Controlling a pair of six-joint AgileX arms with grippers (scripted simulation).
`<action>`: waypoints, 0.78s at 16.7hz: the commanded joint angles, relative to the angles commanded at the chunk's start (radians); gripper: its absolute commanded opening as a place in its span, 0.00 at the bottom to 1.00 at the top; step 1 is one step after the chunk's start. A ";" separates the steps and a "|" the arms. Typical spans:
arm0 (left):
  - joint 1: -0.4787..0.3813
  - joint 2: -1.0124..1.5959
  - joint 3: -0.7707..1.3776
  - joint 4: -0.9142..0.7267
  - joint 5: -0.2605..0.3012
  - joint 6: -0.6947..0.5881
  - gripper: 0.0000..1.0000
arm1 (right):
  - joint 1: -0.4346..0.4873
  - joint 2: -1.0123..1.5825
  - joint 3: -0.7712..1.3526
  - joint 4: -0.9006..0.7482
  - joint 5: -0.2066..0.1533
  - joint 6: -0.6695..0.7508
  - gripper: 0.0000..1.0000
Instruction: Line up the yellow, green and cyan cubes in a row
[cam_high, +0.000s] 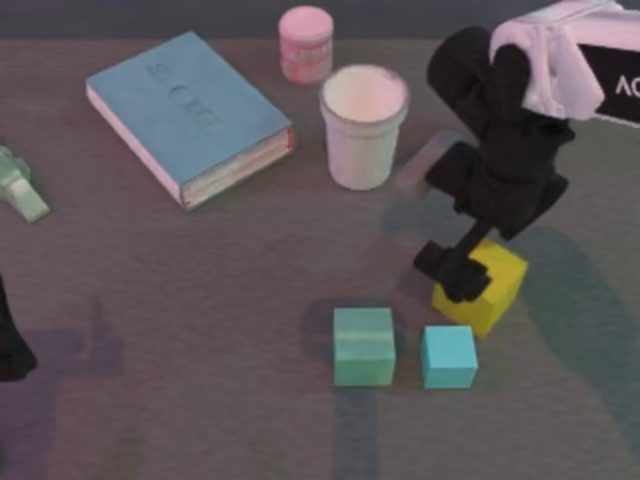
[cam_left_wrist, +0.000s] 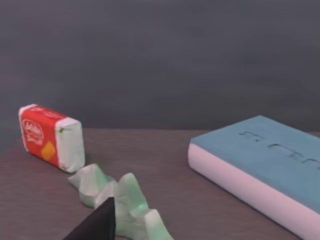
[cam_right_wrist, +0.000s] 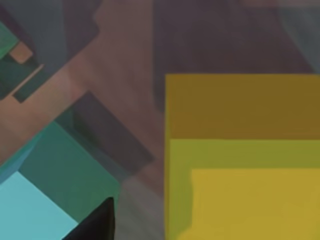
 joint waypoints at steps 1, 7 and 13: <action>0.000 0.000 0.000 0.000 0.000 0.000 1.00 | 0.000 0.015 -0.028 0.046 0.000 0.001 1.00; 0.000 0.000 0.000 0.000 0.000 0.000 1.00 | 0.003 0.071 -0.127 0.198 0.001 0.003 1.00; 0.000 0.000 0.000 0.000 0.000 0.000 1.00 | 0.003 0.071 -0.127 0.198 0.001 0.003 0.77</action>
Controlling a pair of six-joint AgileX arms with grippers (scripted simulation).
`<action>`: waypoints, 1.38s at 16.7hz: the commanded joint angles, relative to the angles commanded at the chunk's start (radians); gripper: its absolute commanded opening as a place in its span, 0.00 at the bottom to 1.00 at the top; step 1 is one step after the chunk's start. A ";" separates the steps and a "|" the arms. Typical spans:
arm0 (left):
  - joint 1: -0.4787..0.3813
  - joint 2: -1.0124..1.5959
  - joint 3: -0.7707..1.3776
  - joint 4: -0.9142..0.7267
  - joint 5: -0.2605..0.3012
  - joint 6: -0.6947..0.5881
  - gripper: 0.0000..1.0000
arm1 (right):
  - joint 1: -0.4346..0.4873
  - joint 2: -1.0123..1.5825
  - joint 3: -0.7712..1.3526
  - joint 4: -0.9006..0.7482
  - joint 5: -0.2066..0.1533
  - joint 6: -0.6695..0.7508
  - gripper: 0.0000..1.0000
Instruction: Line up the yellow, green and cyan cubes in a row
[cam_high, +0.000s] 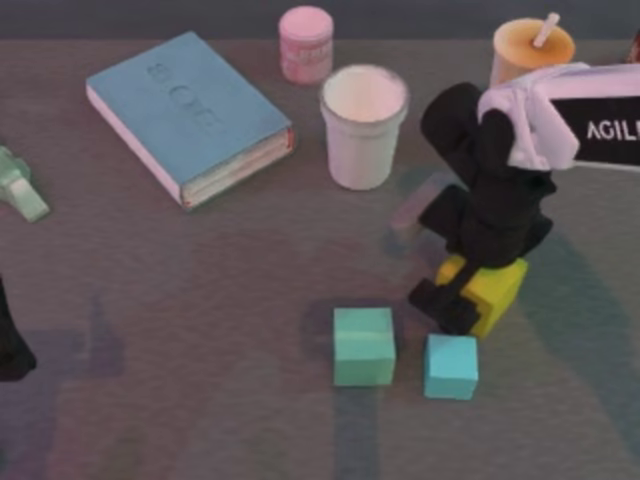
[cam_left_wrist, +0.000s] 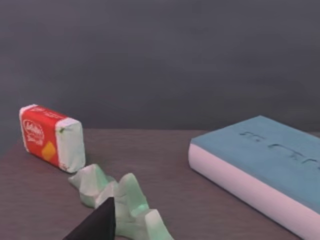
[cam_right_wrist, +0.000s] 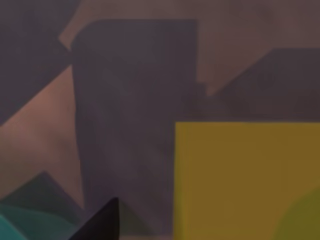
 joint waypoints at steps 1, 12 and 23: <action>0.000 0.000 0.000 0.000 0.000 0.000 1.00 | 0.000 0.000 0.000 0.000 0.000 0.000 0.70; 0.000 0.000 0.000 0.000 0.000 0.000 1.00 | 0.000 0.000 0.000 0.000 0.000 0.000 0.00; 0.000 0.000 0.000 0.000 0.000 0.000 1.00 | 0.004 -0.037 0.057 -0.083 -0.004 0.000 0.00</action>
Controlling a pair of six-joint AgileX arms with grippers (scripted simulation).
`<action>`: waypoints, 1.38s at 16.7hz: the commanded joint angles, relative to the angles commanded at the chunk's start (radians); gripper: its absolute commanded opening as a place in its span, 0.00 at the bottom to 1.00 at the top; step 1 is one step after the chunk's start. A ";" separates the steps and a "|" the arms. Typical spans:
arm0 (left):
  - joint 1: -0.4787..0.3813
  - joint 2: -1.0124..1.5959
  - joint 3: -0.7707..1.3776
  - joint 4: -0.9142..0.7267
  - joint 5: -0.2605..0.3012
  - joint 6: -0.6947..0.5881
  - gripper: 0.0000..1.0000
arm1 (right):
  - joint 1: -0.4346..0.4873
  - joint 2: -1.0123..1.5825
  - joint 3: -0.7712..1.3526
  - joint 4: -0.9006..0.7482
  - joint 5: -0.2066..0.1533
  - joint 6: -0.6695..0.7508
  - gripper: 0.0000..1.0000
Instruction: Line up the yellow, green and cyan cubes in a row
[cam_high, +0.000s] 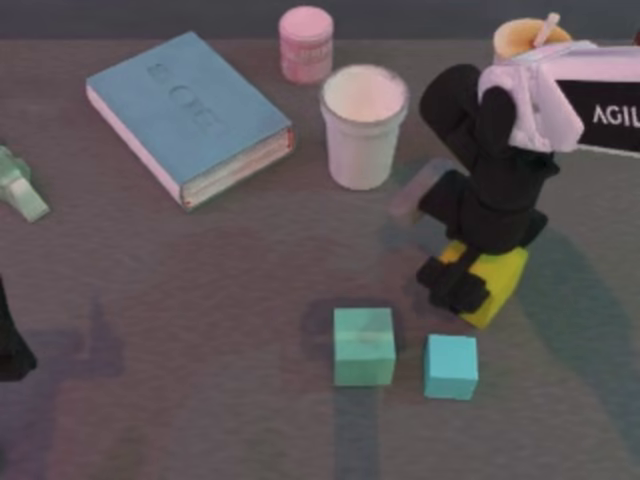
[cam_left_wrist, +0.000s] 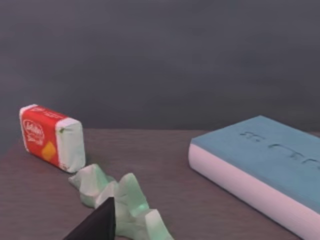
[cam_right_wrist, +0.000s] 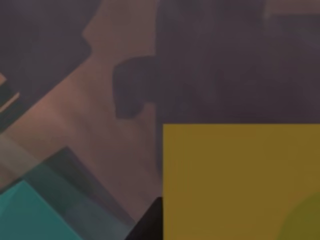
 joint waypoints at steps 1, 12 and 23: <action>0.000 0.000 0.000 0.000 0.000 0.000 1.00 | 0.000 -0.013 0.023 -0.045 0.000 0.001 0.00; 0.000 0.000 0.000 0.000 0.000 0.000 1.00 | 0.022 -0.034 0.134 -0.187 -0.001 -0.010 0.00; 0.000 0.000 0.000 0.000 0.000 0.000 1.00 | 0.363 0.355 0.871 -0.522 0.001 -0.164 0.00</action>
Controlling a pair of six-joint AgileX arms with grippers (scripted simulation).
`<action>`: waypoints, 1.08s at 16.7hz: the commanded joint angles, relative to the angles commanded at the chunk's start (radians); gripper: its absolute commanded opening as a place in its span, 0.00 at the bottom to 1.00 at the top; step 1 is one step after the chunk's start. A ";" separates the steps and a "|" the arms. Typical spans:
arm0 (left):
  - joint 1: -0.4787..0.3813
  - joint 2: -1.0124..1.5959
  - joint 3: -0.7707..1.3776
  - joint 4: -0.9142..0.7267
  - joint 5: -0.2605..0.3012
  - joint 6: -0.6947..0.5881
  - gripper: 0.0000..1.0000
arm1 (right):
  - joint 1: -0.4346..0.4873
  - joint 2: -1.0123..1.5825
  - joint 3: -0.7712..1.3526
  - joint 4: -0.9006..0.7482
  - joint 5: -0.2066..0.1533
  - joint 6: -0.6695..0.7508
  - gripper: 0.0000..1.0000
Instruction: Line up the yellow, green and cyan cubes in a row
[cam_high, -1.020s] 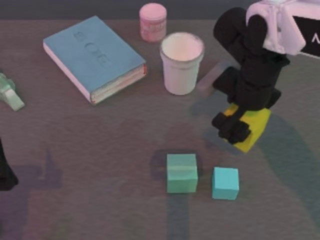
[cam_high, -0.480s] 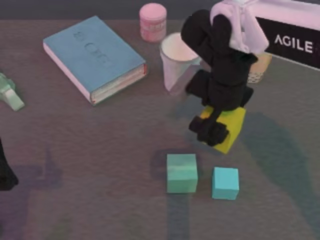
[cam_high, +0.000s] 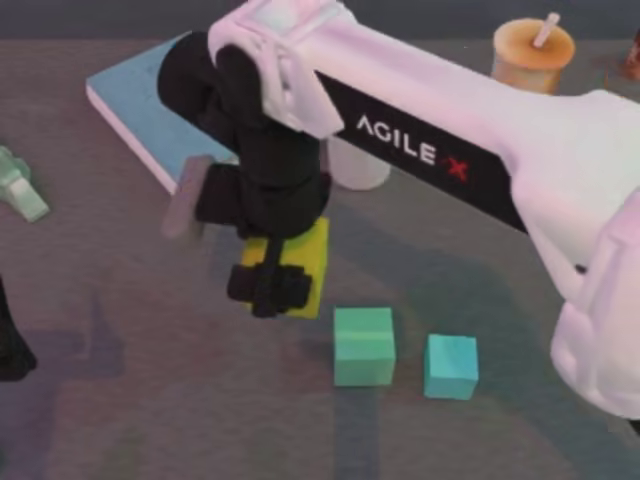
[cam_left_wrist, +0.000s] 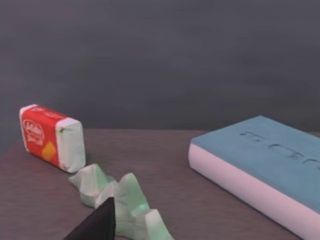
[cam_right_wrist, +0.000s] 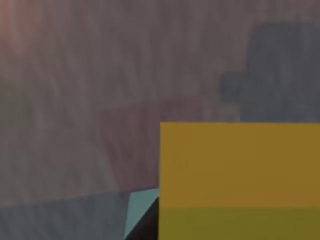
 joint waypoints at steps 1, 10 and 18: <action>0.000 0.000 0.000 0.000 0.000 0.000 1.00 | 0.030 0.030 0.060 -0.027 0.000 -0.013 0.00; 0.000 0.000 0.000 0.000 0.000 0.000 1.00 | 0.106 0.100 0.201 -0.095 0.001 -0.045 0.00; 0.000 0.000 0.000 0.000 0.000 0.000 1.00 | 0.109 0.066 -0.055 0.121 0.001 -0.045 0.00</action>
